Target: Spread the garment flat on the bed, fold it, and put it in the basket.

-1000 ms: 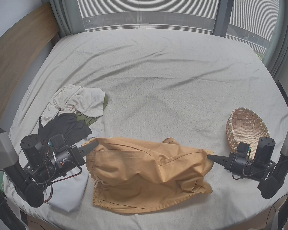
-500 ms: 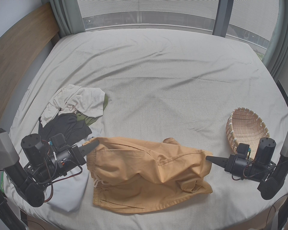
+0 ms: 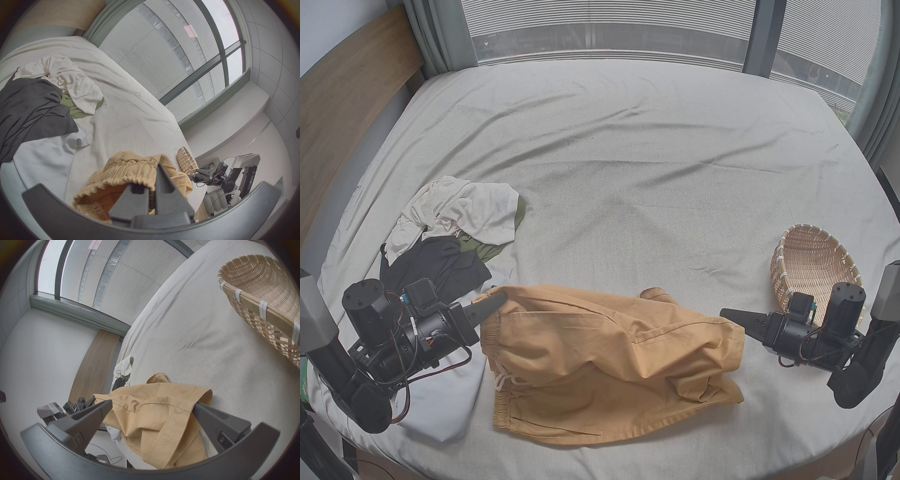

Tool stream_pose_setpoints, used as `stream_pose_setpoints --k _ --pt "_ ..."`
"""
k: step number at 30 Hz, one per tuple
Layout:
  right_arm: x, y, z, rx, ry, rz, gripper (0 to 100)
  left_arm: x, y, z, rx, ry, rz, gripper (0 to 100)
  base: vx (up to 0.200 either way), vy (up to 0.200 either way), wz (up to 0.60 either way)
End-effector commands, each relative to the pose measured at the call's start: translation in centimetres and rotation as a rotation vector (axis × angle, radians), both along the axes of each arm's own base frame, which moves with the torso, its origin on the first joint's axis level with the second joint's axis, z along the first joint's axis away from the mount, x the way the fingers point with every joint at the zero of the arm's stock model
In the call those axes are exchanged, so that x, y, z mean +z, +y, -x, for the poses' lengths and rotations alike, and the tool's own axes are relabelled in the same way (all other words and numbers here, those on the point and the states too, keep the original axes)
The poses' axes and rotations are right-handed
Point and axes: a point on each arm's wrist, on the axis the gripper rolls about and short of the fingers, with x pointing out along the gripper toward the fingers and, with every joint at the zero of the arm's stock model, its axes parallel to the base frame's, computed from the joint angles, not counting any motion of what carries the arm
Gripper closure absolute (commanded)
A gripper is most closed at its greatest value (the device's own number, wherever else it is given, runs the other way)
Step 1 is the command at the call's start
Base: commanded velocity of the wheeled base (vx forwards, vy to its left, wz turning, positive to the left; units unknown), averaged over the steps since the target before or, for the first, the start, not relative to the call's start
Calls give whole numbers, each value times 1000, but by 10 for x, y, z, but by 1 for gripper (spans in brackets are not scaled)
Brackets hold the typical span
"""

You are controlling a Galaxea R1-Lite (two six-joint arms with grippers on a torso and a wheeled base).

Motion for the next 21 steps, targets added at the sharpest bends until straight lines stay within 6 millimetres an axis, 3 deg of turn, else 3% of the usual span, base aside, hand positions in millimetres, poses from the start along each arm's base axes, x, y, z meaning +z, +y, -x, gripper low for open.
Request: stream_pose_setpoints --k 1,20,21 --pt "-3 3 -6 5 9 -11 0 1 0 1 -2 -6 2 100 0 0 0" --pt "-7 22 -19 35 -9 -18 0 2 -2 2 -11 -9 3 100 0 0 0" --pt "-7 22 -19 32 -7 -17 100 2 -2 2 -9 -9 2 100 0 0 0"
